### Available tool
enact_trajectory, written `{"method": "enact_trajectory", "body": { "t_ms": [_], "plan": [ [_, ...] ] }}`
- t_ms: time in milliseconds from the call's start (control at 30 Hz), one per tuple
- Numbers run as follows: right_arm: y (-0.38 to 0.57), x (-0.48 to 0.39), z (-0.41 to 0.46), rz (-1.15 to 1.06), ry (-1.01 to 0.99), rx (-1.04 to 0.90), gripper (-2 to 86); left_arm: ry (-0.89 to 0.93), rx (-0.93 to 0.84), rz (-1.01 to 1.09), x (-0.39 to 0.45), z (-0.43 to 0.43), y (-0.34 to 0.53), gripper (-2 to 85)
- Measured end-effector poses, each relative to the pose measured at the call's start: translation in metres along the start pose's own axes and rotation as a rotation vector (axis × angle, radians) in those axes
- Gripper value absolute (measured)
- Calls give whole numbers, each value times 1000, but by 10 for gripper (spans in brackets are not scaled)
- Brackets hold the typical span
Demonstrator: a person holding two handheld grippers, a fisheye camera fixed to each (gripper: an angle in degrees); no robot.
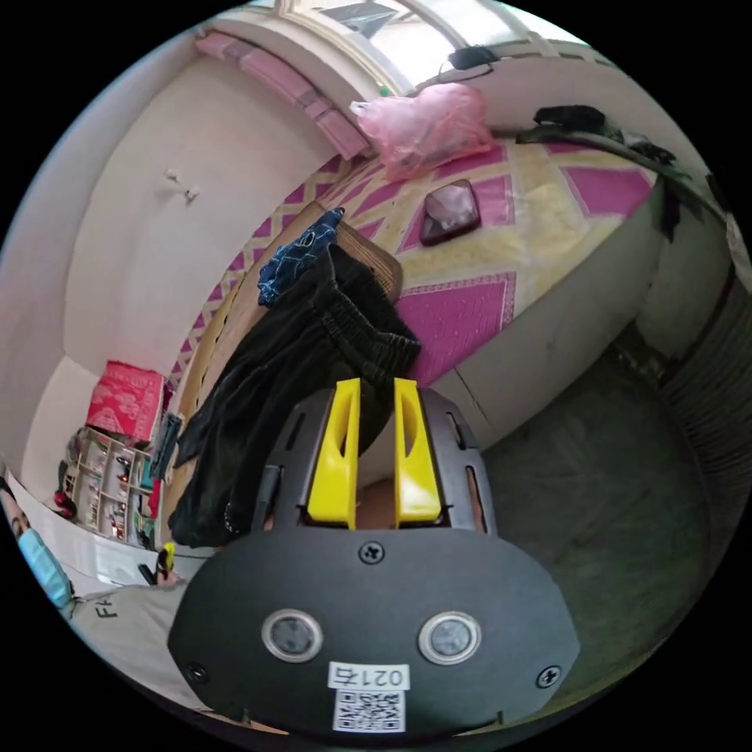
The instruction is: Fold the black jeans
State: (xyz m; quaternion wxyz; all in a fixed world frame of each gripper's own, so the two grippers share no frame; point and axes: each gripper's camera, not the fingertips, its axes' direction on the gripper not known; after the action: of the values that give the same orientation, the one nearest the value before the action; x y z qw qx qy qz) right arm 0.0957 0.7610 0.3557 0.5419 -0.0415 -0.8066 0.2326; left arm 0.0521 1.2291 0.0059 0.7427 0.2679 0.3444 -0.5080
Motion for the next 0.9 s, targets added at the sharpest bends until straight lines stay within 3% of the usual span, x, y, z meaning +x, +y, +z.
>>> {"method": "enact_trajectory", "body": {
  "t_ms": [133, 333, 467, 667, 900],
  "plan": [
    [14, 19, -26, 72, -62, 75, 80, -82, 152, -192, -13, -38, 76, 56],
    [23, 25, -59, 105, -68, 45, 89, -71, 138, -306, -32, -47, 148, 62],
    [30, 34, -56, 139, -174, -14, 82, -16, 113, -333, -39, -37, 168, 65],
    [39, 30, -93, 108, -188, 34, 20, 29, 66, -314, -38, -12, 178, 68],
    [45, 48, -99, 152, -234, 24, 10, 82, 108, -420, -71, 5, 210, 80]
  ]
}}
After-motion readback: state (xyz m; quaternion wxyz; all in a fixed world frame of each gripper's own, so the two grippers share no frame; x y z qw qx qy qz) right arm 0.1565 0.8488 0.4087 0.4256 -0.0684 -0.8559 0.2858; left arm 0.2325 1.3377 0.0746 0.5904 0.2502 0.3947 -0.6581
